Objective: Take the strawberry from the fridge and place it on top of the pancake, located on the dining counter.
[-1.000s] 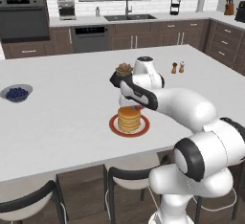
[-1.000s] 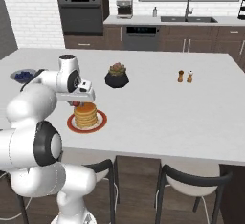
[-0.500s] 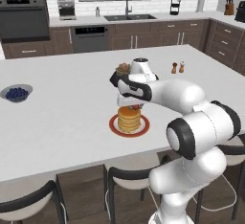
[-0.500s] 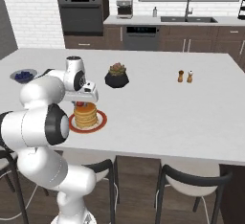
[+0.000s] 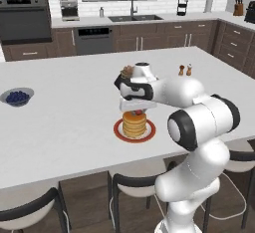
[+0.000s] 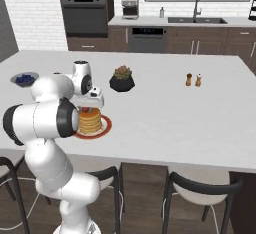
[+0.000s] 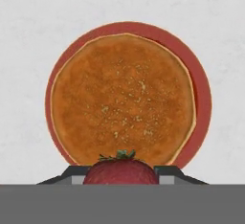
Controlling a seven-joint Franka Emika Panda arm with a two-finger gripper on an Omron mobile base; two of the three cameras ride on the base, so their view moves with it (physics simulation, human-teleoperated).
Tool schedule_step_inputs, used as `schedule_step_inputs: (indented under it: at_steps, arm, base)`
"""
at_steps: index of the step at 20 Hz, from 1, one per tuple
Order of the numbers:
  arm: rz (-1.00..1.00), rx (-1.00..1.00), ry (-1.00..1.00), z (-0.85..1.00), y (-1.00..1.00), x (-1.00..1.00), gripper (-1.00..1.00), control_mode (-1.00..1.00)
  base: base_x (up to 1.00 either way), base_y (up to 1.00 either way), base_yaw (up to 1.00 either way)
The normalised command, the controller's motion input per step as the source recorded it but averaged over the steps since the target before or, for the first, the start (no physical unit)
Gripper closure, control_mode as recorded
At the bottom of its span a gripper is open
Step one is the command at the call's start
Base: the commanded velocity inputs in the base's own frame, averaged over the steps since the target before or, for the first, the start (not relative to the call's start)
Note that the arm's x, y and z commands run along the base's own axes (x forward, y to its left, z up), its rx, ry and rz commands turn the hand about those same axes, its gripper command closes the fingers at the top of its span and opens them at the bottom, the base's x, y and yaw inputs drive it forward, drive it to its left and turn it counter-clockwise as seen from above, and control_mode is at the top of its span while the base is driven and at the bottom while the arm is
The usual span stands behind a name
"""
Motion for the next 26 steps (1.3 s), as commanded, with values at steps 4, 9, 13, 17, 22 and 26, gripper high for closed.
schedule_step_inputs:
  at_steps: [4, 9, 13, 17, 22, 26]
  arm:
    - [0.0, 0.0, 0.03, -0.15, 0.06, 0.09, 1.0, -1.0]
    - [0.0, -0.01, 0.0, -0.2, 0.0, -0.01, 1.0, -1.0]
    - [0.0, 0.0, 0.0, -0.16, 0.0, 0.0, 1.0, -1.0]
    - [0.0, 0.0, 0.0, -0.15, 0.0, 0.0, 1.0, -1.0]
    - [0.0, -0.01, 0.0, -0.19, 0.02, 0.0, 1.0, -1.0]
    - [0.0, -0.03, 0.0, -0.22, 0.01, 0.0, -1.0, -1.0]
  base:
    - [0.0, 0.0, 0.0]
    - [0.0, 0.0, 0.0]
    - [0.0, 0.0, 0.0]
    - [0.0, 0.0, 0.0]
    - [0.0, 0.0, 0.0]
    - [0.0, 0.0, 0.0]
